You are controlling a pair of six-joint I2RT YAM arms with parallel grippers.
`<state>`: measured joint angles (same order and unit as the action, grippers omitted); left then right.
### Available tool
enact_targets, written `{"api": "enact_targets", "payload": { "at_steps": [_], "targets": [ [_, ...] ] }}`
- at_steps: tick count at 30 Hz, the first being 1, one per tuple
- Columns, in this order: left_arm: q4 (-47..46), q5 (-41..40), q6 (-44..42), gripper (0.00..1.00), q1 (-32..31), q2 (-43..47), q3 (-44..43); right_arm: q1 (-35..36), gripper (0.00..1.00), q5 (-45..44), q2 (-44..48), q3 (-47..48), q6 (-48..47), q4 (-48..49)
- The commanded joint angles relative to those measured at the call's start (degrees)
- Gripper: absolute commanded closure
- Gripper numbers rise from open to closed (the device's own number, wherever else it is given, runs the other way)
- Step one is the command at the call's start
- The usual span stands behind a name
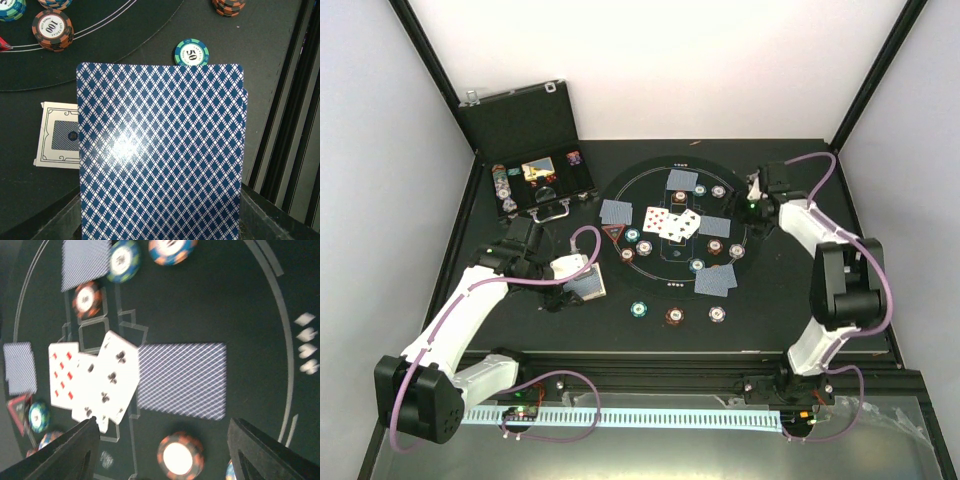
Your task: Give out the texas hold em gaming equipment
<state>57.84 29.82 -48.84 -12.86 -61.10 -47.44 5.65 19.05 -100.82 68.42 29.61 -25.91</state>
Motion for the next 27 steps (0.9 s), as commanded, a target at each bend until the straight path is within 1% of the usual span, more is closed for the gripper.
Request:
{"api": "enact_targets", "payload": {
  "at_steps": [1, 3, 5, 9, 13, 16, 22, 27],
  "targets": [
    [0.5, 1.9, -0.1, 0.98, 0.0, 0.5, -2.1, 6.1, 0.26, -1.6, 6.3, -4.4, 1.3, 0.2],
    [0.4, 1.9, -0.1, 0.98, 0.0, 0.4, -2.1, 9.8, 0.23, 2.3, 8.8, -6.7, 3.7, 3.1],
    [0.4, 1.9, 0.0, 0.98, 0.0, 0.4, -2.1, 14.3, 0.18, 6.1, 11.3, -8.8, 6.6, 6.8],
    [0.3, 2.0, 0.1, 0.98, 0.0, 0.3, -2.2, 24.4, 0.09, 12.8, 14.1, -10.5, 12.1, 13.7],
    [0.2, 2.2, 0.1, 0.98, 0.0, 0.2, -2.2, 32.6, 0.07, 17.6, 13.9, -12.1, 17.2, 21.7],
    [0.0, 2.4, 0.1, 0.99, 0.0, 0.0, -2.3, 38.3, 0.06, 19.5, 11.8, -12.4, 19.4, 25.0],
    [0.1, 3.0, 0.2, 0.98, 0.0, -0.3, -3.0, 44.6, 0.07, 21.5, 6.5, -11.3, 21.9, 29.9],
    [0.1, 2.9, 0.0, 0.98, 0.0, -0.3, -2.9, 46.6, 0.08, 23.0, 2.9, -9.5, 23.3, 32.5]
  ]
}}
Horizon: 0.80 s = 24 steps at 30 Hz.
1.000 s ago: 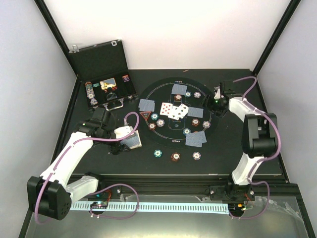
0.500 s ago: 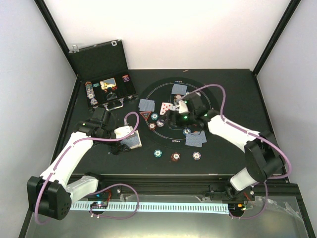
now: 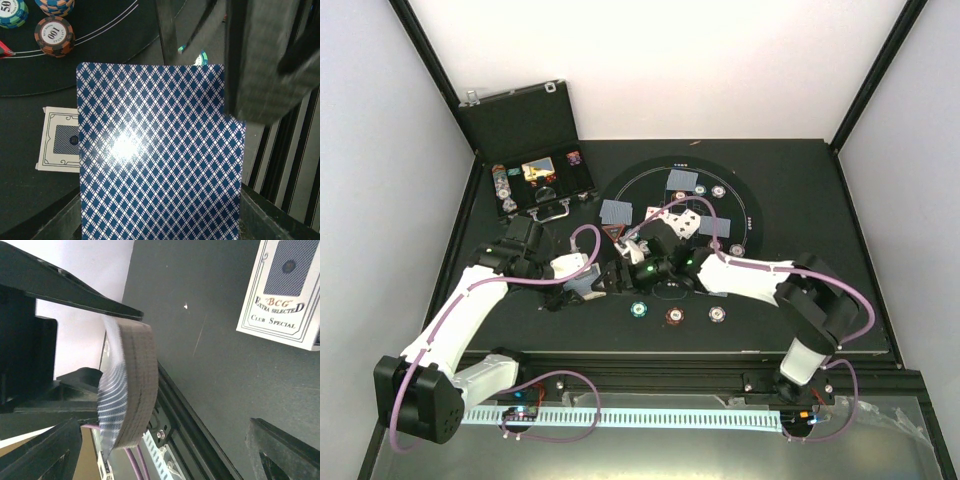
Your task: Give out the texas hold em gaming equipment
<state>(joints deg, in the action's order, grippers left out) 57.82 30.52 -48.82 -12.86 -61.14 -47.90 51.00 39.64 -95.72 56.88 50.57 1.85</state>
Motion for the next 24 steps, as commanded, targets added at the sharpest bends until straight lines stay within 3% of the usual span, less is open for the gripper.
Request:
{"api": "enact_targets", "payload": {
  "at_steps": [1, 14, 24],
  "targets": [
    [0.2, 2.1, 0.0, 0.98, 0.0, -0.3, -2.5, 1.5, 0.09, 2.6, -2.9, 2.4, 2.4, 4.9],
    [0.3, 2.2, 0.0, 0.99, 0.0, -0.2, -2.3, 3.0, 0.15, 6.5, -10.2, 4.6, 7.8, 13.1],
    [0.4, 2.2, -0.2, 0.98, 0.0, 0.2, -1.9, 2.7, 0.25, 4.0, -14.3, 7.0, 9.5, 12.5]
  ]
}}
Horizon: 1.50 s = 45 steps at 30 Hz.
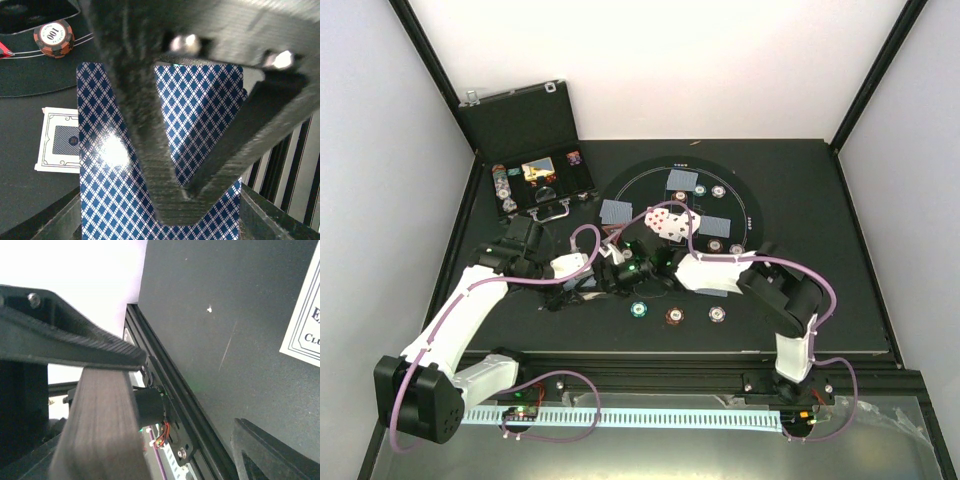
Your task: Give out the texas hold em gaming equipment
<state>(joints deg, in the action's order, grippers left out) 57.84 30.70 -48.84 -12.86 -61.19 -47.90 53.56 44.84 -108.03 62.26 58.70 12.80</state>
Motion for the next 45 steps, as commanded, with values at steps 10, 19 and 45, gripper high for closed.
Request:
{"api": "enact_targets", "payload": {
  "at_steps": [10, 19, 45],
  "targets": [
    [0.3, 1.1, -0.1, 0.98, 0.0, 0.7, -1.6, -3.0, 0.36, -2.3, -1.0, -2.9, 1.2, 2.1],
    [0.1, 1.6, 0.1, 0.98, 0.0, 0.3, -1.6, -5.1, 0.59, -3.0, 2.9, -7.1, -0.5, 1.0],
    [-0.2, 0.8, 0.0, 0.98, 0.0, 0.5, -1.0, -6.6, 0.98, -5.1, 11.0, -5.2, -6.2, -8.8]
  ]
}}
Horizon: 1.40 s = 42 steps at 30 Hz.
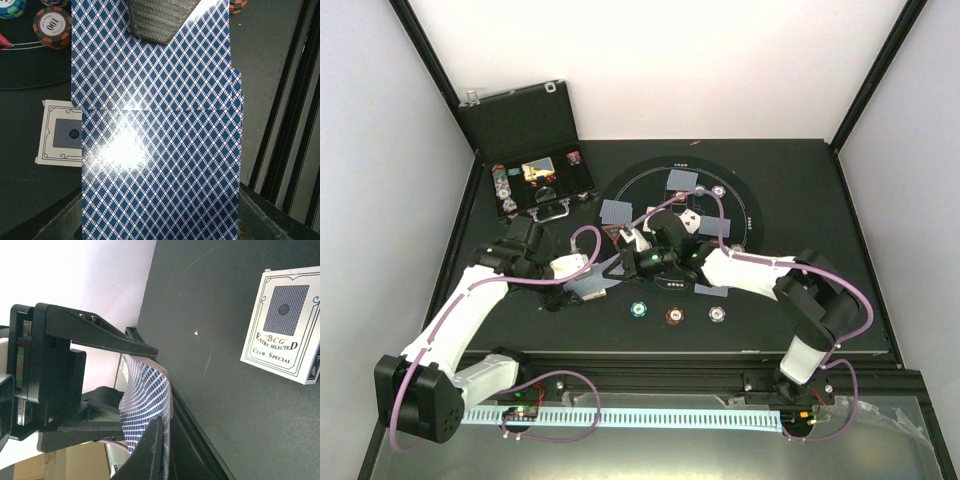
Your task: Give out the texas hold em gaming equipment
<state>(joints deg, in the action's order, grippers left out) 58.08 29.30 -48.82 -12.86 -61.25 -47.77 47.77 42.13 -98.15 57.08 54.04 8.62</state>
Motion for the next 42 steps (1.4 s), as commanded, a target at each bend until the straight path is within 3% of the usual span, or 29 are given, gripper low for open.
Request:
{"api": "enact_targets", "payload": {
  "at_steps": [1, 9, 16, 23, 28, 36, 39, 42],
  "targets": [
    [-0.4, 2.1, 0.0, 0.98, 0.0, 0.6, -1.2, -1.1, 0.99, -2.3, 1.4, -0.2, -1.7, -4.7],
    [-0.5, 1.7, 0.0, 0.98, 0.0, 0.6, -0.7, -9.5, 0.99, -1.2, 5.9, -2.6, -4.7, -7.9],
    [-3.8, -1.6, 0.3, 0.98, 0.7, -0.3, 1.8, -25.6, 0.99, -2.5, 9.5, -1.9, -12.9, -17.2],
    [-4.6, -1.3, -3.5, 0.98, 9.7, -4.0, 2.7, -40.5, 0.99, -8.5, 2.5, 1.9, -18.3, -21.7],
    [-5.3, -2.3, -6.9, 0.98, 15.7, -6.0, 3.4, -42.7, 0.99, -10.2, -6.4, 8.1, -19.9, -23.8],
    [-15.1, -7.0, -6.6, 0.98, 20.4, -11.5, 5.6, -44.0, 0.97, -13.2, -14.0, 15.0, -21.6, -27.2],
    [-18.5, -8.5, -6.5, 0.99, 21.2, -14.8, 6.2, -44.4, 0.9, -13.6, -14.9, 15.2, -21.9, -27.4],
    [-20.4, -9.5, -7.0, 0.98, 21.3, -17.0, 6.5, -44.5, 0.75, -13.9, -15.3, 14.9, -22.2, -27.7]
  ]
}}
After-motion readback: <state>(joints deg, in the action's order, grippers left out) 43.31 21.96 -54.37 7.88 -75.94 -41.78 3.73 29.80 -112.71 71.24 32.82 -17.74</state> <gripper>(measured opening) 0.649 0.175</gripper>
